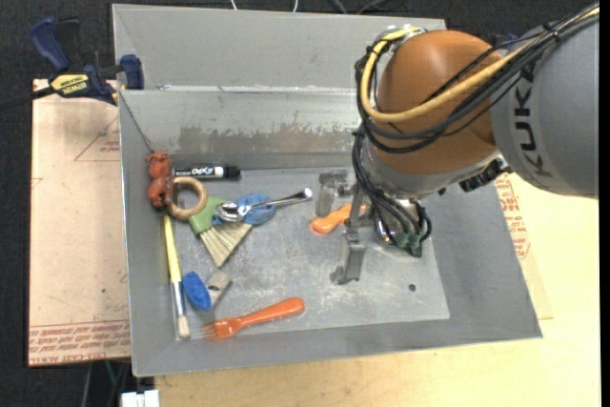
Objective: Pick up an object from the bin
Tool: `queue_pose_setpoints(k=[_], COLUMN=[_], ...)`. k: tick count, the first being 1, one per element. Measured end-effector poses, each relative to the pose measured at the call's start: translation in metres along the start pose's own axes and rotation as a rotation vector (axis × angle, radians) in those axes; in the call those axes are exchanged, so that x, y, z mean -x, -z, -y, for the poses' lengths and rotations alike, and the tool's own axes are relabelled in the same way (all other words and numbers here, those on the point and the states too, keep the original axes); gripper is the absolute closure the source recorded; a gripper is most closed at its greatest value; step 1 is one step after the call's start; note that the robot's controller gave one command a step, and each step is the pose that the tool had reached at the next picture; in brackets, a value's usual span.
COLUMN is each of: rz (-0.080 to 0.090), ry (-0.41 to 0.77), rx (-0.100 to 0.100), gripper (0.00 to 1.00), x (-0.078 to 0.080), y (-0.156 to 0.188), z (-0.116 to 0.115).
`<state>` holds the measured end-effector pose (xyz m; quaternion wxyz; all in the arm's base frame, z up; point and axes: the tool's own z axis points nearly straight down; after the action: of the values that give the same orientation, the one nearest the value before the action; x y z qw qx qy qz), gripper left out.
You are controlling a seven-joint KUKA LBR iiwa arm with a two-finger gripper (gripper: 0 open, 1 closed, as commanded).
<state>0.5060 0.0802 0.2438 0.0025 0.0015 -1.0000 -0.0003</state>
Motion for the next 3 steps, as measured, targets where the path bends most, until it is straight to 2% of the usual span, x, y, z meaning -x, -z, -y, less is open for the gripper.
queue_pose_setpoints(k=[1, 2, 3], rz=[0.006, 0.009, 0.030], ry=[-0.002, 0.106, 0.195], rx=[0.001, 0.001, 0.002], gripper=[0.00, 0.00, 0.00], x=[0.001, -0.004, -0.016], y=[0.002, -0.078, -0.176], z=[0.000, -0.030, -0.070])
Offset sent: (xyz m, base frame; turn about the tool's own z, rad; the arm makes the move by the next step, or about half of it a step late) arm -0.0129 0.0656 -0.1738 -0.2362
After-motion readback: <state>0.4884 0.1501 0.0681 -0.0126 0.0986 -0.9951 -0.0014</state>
